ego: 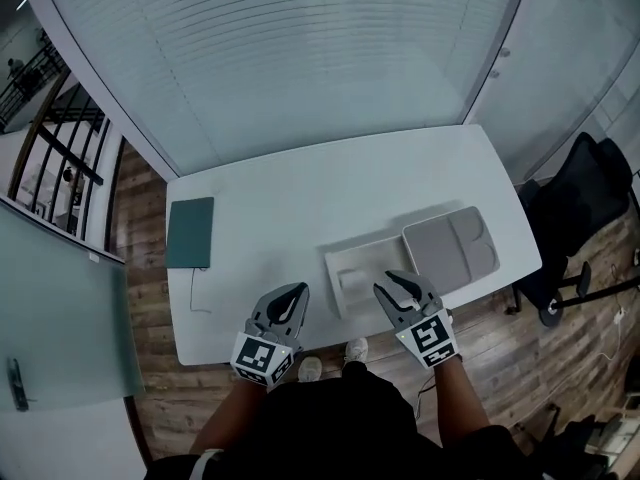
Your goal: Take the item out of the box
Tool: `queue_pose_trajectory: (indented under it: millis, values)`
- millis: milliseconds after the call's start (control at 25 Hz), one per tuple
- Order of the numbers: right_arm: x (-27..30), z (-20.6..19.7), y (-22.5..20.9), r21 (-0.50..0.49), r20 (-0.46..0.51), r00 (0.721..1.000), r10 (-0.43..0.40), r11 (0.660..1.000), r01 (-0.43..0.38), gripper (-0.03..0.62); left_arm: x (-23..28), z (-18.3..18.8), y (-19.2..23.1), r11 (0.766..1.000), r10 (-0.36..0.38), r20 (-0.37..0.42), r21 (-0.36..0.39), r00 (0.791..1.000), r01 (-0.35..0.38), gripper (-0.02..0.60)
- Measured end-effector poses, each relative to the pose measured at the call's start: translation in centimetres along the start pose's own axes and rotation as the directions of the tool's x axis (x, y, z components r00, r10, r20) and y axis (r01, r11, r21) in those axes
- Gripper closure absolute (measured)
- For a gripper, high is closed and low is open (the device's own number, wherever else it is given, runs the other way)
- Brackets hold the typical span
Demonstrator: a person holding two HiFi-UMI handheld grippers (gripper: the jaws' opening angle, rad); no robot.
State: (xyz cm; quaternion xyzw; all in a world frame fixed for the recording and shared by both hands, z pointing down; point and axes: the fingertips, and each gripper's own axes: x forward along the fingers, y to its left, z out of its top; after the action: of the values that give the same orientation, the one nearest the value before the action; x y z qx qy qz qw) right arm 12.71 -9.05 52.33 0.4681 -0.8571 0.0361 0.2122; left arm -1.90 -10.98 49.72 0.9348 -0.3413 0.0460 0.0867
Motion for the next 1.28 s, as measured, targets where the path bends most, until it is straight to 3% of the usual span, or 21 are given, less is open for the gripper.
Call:
queue_pose_trajectory:
  millis: [200,440,560,760,920,1120,1280]
  values:
    - [2.3,-1.9,0.5,-0.048,-0.100,0.987,0.128,0.990,-0.133,0.345,0.1,-0.5,0.2,0.999,0.044,-0.014,-0.006,0.999,-0.044,0.571]
    - [5.3,-5.1,1.3,-0.065,-0.256,0.932,0.257,0.957,-0.282,0.186,-0.4,-1.1,0.9,0.995,0.100,-0.061,0.029,0.993,-0.099,0.571]
    - [6.6,-6.3,1.5,-0.118,-0.343,0.891,0.298,0.927,-0.356,0.169,-0.7,-1.5,1.3,0.992,0.123,-0.071,0.021,0.990,-0.122,0.571]
    - [8.1,-8.3,3.0,-0.180,-0.473,0.791,0.387,0.837,-0.517,0.161,-0.5,-2.3,1.8,0.988,0.154,-0.072,-0.013,0.985,-0.155,0.571]
    - [9.0,-9.8,4.2,-0.161,-0.541,0.726,0.424,0.795,-0.585,0.153,-1.1,-2.3,2.1,0.983,0.173,-0.062,-0.051,0.983,-0.176,0.571]
    - [10.0,-11.4,4.9,-0.161,-0.597,0.669,0.442,0.751,-0.640,0.151,-1.7,-2.7,2.9,0.975,0.208,-0.068,-0.059,0.976,-0.212,0.571]
    - [10.4,-12.5,4.8,-0.199,-0.642,0.644,0.416,0.721,-0.664,0.151,-1.7,-3.2,3.0,0.974,0.214,-0.078,-0.060,0.974,-0.219,0.571]
